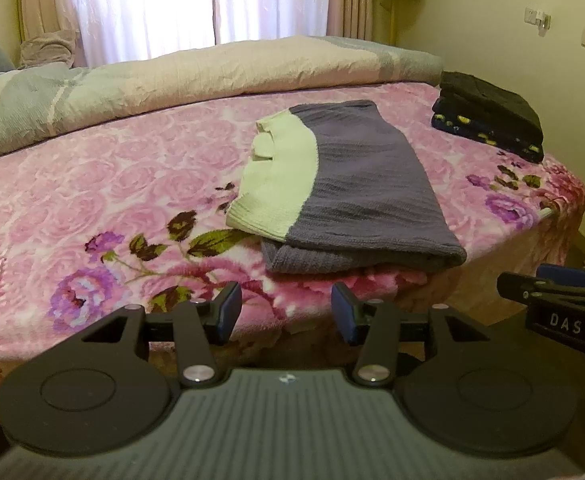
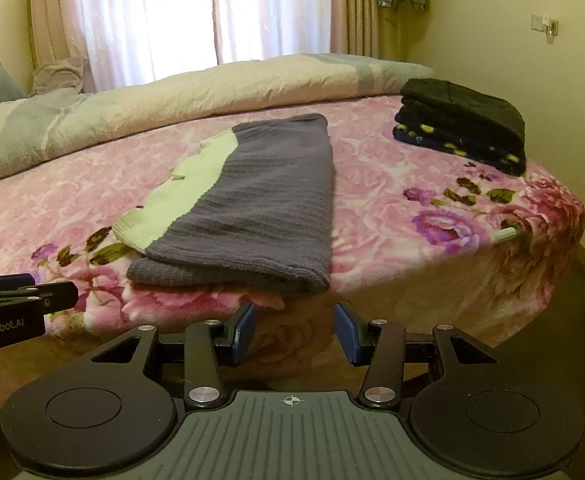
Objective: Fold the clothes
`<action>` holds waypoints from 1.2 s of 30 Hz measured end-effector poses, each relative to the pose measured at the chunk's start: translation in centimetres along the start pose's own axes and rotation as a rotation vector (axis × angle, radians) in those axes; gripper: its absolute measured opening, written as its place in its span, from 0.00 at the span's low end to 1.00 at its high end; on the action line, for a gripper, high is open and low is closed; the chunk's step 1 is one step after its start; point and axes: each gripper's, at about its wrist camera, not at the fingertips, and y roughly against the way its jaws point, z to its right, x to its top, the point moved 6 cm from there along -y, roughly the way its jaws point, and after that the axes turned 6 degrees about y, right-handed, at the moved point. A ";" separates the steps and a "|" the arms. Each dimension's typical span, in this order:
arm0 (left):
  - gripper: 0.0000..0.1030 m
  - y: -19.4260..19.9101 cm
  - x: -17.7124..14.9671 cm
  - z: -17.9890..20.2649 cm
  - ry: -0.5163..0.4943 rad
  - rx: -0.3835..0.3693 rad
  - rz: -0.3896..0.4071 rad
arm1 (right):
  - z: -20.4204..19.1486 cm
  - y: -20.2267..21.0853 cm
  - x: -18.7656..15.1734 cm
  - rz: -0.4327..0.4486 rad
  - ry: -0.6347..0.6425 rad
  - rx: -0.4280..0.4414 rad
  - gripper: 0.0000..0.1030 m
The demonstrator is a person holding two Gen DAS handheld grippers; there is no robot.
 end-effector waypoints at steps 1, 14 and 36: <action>0.45 0.2 0.0 0.0 0.000 -0.001 0.004 | -0.1 0.2 0.0 0.003 0.002 0.000 0.46; 0.47 0.8 -0.1 -0.1 0.009 -0.016 0.014 | -0.3 0.9 0.0 0.020 0.011 0.011 0.46; 0.53 -8.2 0.8 -7.2 0.446 -0.243 -0.127 | 5.1 -7.3 -1.6 -0.066 -0.306 0.171 0.46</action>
